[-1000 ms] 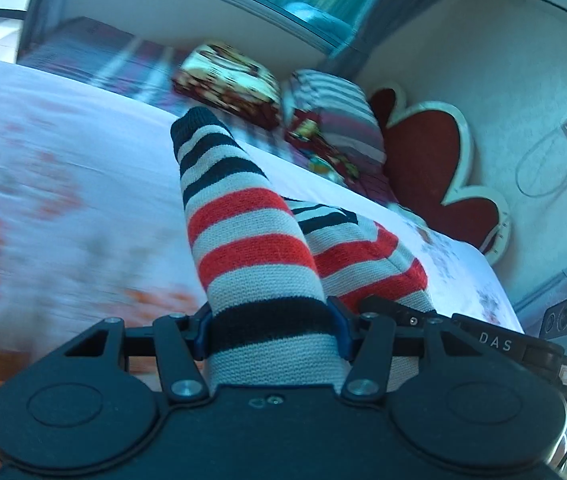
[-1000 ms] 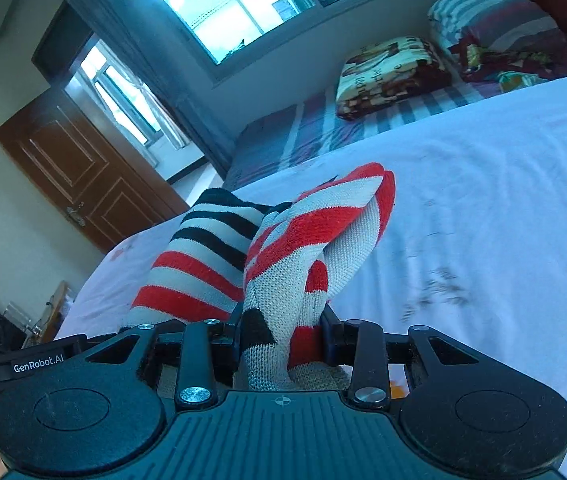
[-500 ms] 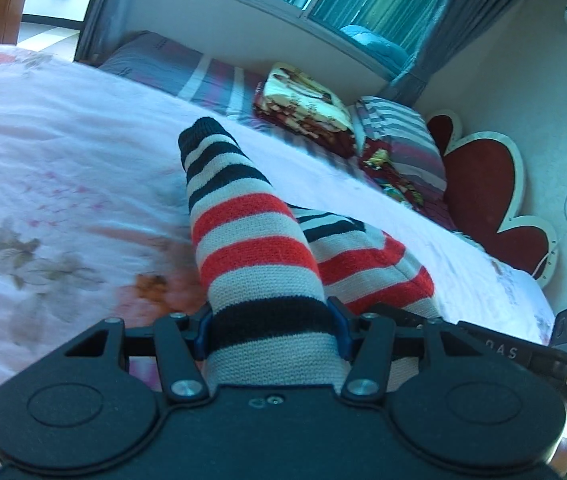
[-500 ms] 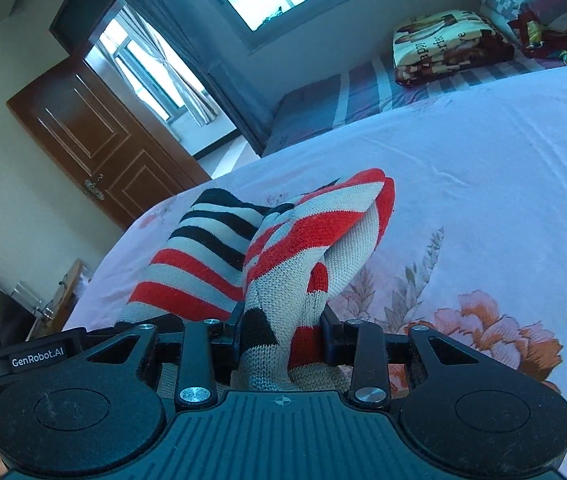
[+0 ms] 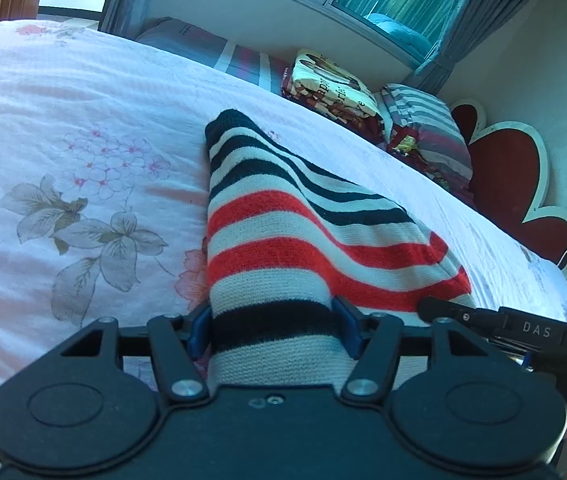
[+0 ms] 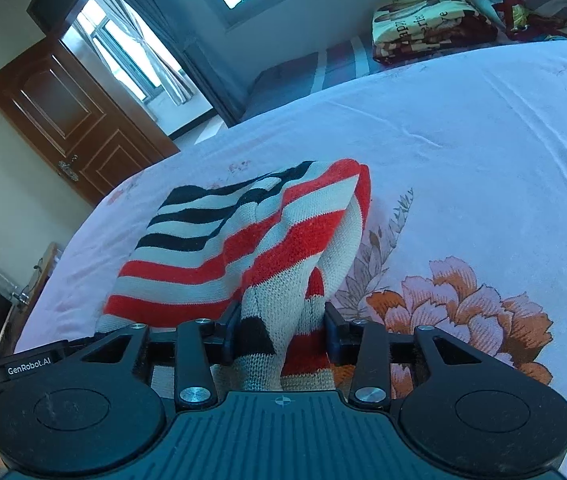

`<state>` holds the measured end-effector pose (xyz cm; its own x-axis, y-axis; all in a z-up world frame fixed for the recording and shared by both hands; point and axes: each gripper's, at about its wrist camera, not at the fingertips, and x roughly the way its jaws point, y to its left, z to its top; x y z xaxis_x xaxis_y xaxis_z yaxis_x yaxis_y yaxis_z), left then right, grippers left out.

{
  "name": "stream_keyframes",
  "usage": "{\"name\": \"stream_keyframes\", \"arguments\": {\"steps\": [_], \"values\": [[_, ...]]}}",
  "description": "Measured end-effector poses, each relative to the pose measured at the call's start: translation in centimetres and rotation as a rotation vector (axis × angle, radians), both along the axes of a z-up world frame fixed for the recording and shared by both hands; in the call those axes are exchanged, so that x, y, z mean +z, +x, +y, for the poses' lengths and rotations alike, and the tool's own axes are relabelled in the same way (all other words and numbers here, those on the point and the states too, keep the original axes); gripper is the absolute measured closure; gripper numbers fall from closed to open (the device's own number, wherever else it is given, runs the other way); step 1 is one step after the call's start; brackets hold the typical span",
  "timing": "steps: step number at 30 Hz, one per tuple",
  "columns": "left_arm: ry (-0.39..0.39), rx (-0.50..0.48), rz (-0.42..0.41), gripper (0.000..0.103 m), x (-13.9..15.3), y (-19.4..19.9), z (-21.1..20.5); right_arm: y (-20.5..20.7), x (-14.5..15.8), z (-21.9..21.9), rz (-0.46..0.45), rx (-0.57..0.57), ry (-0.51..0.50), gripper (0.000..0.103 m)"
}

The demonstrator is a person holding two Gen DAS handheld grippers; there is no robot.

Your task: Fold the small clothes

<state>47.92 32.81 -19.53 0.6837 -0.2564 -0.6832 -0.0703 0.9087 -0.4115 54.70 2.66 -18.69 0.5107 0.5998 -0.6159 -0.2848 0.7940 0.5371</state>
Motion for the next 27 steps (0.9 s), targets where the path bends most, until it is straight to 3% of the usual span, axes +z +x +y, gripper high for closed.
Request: {"name": "stream_keyframes", "arguments": {"steps": [6,10,14,17,20,27], "values": [[0.026,0.035,-0.036,0.045,2.4,-0.6,0.0,0.1,3.5,-1.1,-0.114,-0.059,-0.065,0.063],[0.048,0.019,-0.095,0.045,4.2,0.7,-0.7,1.9,5.6,1.5,-0.18,-0.01,-0.121,0.063],[0.095,0.004,-0.056,0.045,3.4,3.6,-2.5,3.8,4.2,4.9,-0.17,0.03,-0.19,0.063],[0.145,0.013,-0.026,0.045,2.2,4.8,-3.1,4.9,1.4,5.9,-0.144,0.033,-0.284,0.063],[0.176,0.011,-0.022,0.045,1.5,5.1,-3.2,5.2,-0.6,5.2,-0.135,0.033,-0.257,0.062],[0.183,0.024,-0.027,0.045,2.8,3.2,-3.3,2.5,2.0,4.6,-0.17,0.021,-0.27,0.062]]}}
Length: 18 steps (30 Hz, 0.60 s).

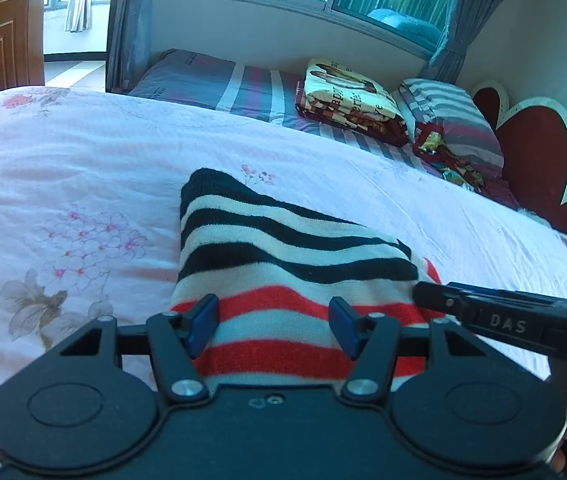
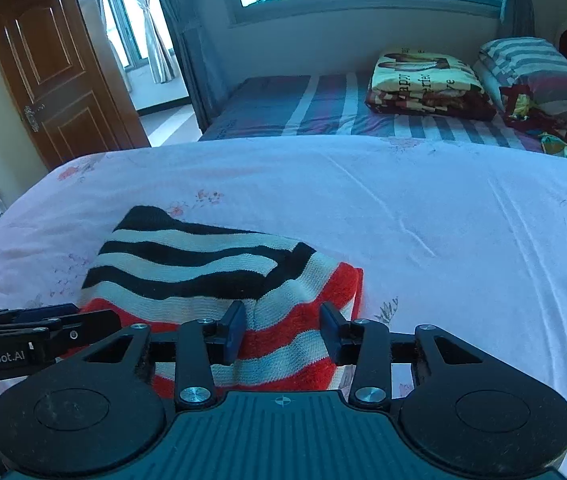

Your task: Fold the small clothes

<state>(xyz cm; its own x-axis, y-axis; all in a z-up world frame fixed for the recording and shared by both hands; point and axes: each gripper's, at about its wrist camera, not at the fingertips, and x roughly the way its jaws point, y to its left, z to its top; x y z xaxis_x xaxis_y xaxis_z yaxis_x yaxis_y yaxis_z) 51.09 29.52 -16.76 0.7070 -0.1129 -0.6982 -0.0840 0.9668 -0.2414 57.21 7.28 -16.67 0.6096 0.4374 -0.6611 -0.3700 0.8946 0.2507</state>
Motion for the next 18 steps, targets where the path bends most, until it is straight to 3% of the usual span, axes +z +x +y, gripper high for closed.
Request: {"name": "stream_keyframes", "arguments": {"steps": [8,11,14,18], "values": [[-0.006,-0.053,-0.031,0.045,1.5,-5.7,-0.5,-6.8,2.5,-0.5,-0.052,0.045,0.003,0.062],[-0.007,-0.051,-0.035,0.042,1.0,-7.4,-0.5,-8.9,1.3,-0.1,-0.046,0.057,-0.028,0.062],[0.055,-0.056,-0.036,0.042,0.0,-8.0,-0.9,-9.3,-1.3,0.5,-0.01,0.042,-0.111,0.062],[0.101,-0.07,-0.046,0.041,-0.3,-8.5,-1.1,-9.7,-1.9,-0.1,0.025,0.0,-0.054,0.062]]}}
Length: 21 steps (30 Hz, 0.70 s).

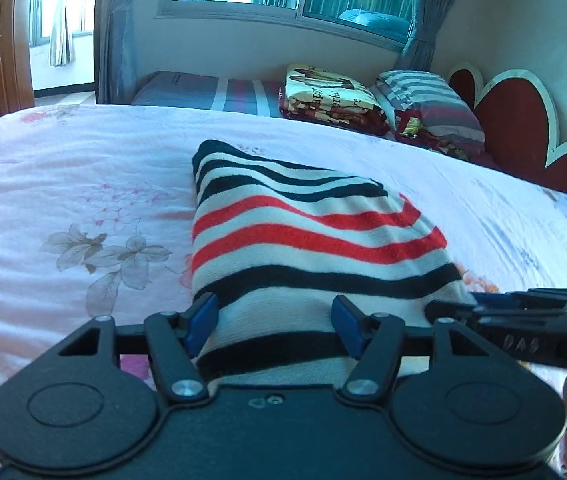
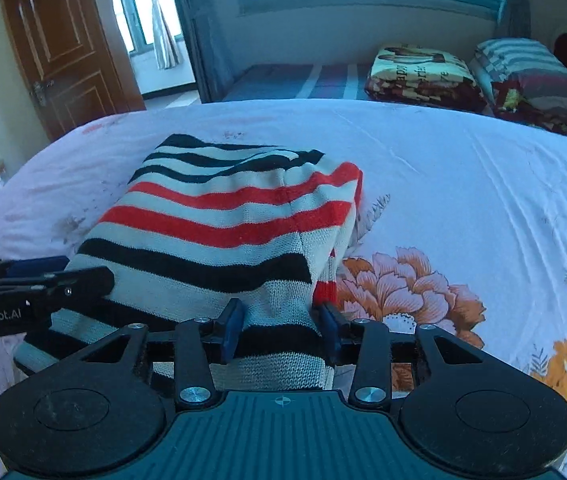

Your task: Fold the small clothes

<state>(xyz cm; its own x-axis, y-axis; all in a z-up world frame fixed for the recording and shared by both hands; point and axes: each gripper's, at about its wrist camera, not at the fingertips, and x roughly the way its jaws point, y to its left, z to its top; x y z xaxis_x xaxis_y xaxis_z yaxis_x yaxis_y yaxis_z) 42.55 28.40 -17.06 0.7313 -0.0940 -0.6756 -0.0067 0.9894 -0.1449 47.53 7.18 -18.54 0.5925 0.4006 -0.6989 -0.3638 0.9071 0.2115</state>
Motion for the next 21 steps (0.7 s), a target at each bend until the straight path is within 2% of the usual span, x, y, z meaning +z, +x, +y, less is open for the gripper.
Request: {"name": "stream_keyframes", "arguments": {"steps": [6,11,16,18,20,21], "values": [[-0.069,0.014,0.02,0.041,0.3,-2.8,0.9,-3.9,1.5,-2.0,-0.028,-0.046,0.047,0.062],[-0.064,0.017,0.043,0.04,-1.3,-4.1,0.5,-5.5,-0.8,-2.6,0.028,-0.096,0.009,0.062],[-0.098,0.047,0.083,0.034,-2.8,-3.6,1.0,-5.3,-2.0,-2.8,0.08,-0.148,0.043,0.063],[-0.077,0.043,0.08,0.03,-2.8,-3.5,0.6,-5.5,-2.0,-2.8,0.078,-0.16,0.044,0.062],[-0.053,0.037,0.08,0.024,-2.8,-3.5,0.2,-5.6,-1.9,-2.7,0.08,-0.168,0.039,0.062],[-0.041,0.044,0.083,0.014,-2.9,-3.4,0.1,-5.6,-1.9,-2.6,0.08,-0.17,0.035,0.062]]}}
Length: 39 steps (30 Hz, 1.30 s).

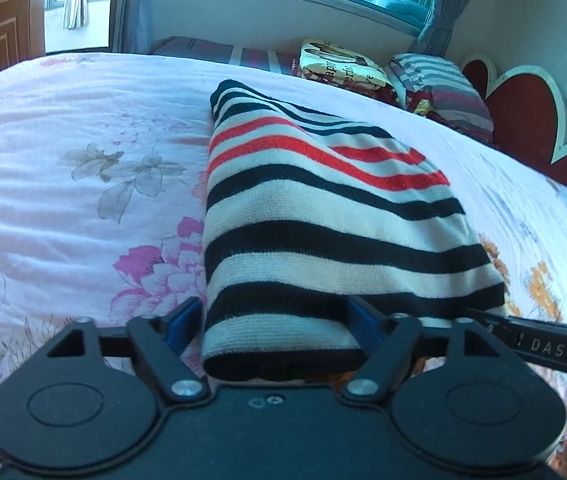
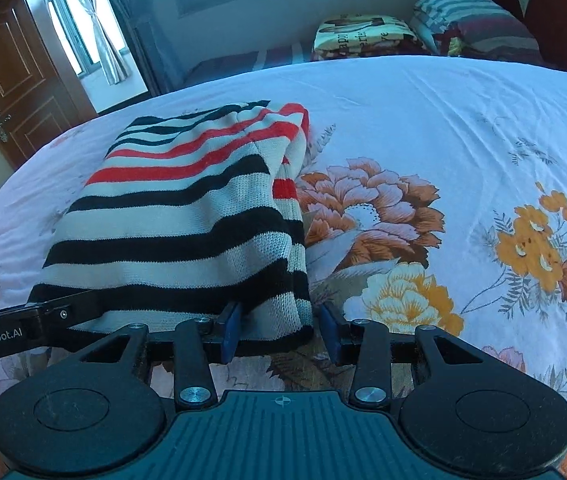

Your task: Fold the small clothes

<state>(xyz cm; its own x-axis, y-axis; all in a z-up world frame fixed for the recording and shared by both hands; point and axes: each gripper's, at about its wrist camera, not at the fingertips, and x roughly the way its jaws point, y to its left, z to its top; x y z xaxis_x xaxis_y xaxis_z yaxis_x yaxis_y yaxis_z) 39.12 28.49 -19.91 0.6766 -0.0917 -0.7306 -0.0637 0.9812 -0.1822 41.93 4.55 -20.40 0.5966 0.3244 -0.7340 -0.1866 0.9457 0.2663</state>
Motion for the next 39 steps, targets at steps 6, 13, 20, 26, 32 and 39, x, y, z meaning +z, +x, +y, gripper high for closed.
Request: {"name": "stream_keyframes", "arguments": {"steps": [6,13,20,26,32,39], "values": [[0.02,0.049,0.039,0.0,-0.4,0.5,-0.2,0.3,0.2,0.4,0.012,0.003,-0.015,0.062],[0.025,0.121,0.064,0.0,-0.3,0.5,-0.6,0.7,-0.1,0.0,0.015,-0.003,-0.039,0.043],[0.019,0.182,0.047,0.016,1.3,-1.0,-0.7,-0.3,2.3,-1.7,0.053,0.024,0.006,0.037],[0.156,0.225,-0.028,0.014,6.8,-6.7,-2.5,-6.5,7.3,-3.8,0.024,0.112,0.037,0.014],[0.155,0.295,-0.082,0.01,12.4,-15.0,-3.9,-15.9,12.2,-5.4,-0.079,0.181,0.0,0.003],[0.184,0.277,-0.118,0.004,16.3,-25.6,-7.7,-27.3,17.3,-8.0,-0.224,0.113,-0.04,0.0]]}}
